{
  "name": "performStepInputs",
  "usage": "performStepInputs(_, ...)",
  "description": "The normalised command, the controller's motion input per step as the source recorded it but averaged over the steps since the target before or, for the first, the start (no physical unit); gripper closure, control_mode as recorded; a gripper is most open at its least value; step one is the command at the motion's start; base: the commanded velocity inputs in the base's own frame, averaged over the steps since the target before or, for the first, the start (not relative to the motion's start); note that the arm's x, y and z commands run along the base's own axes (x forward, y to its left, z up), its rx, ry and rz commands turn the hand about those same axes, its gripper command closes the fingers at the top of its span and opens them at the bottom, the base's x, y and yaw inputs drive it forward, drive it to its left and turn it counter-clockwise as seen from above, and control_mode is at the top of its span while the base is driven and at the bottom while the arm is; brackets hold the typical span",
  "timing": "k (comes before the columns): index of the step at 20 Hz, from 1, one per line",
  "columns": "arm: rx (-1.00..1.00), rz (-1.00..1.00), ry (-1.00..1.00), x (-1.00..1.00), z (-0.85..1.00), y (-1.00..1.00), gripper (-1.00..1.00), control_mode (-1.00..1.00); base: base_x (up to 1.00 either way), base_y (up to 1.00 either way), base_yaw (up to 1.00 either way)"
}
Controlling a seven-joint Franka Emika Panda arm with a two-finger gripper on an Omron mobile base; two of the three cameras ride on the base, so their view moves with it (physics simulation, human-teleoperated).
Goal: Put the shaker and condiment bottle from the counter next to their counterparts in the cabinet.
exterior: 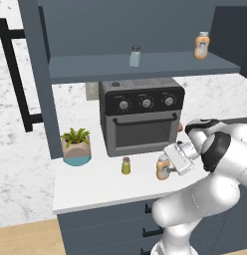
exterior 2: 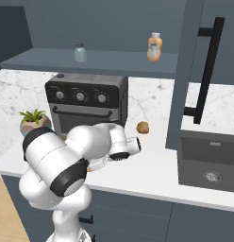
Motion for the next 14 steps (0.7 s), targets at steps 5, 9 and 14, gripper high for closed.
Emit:
performStepInputs(5, 0.00, 0.01, 0.00, 0.00, -0.03, 0.00, 1.00, -1.00, 0.00, 0.00, 0.00)
performStepInputs(9, 0.00, 0.01, 0.00, -0.06, 0.00, 0.04, 1.00, -1.00, 0.00, 0.00, 0.00)
performStepInputs(14, 0.00, 0.00, -0.11, -0.37, 0.18, 0.01, 1.00, -1.00, 0.00, 0.00, 0.00)
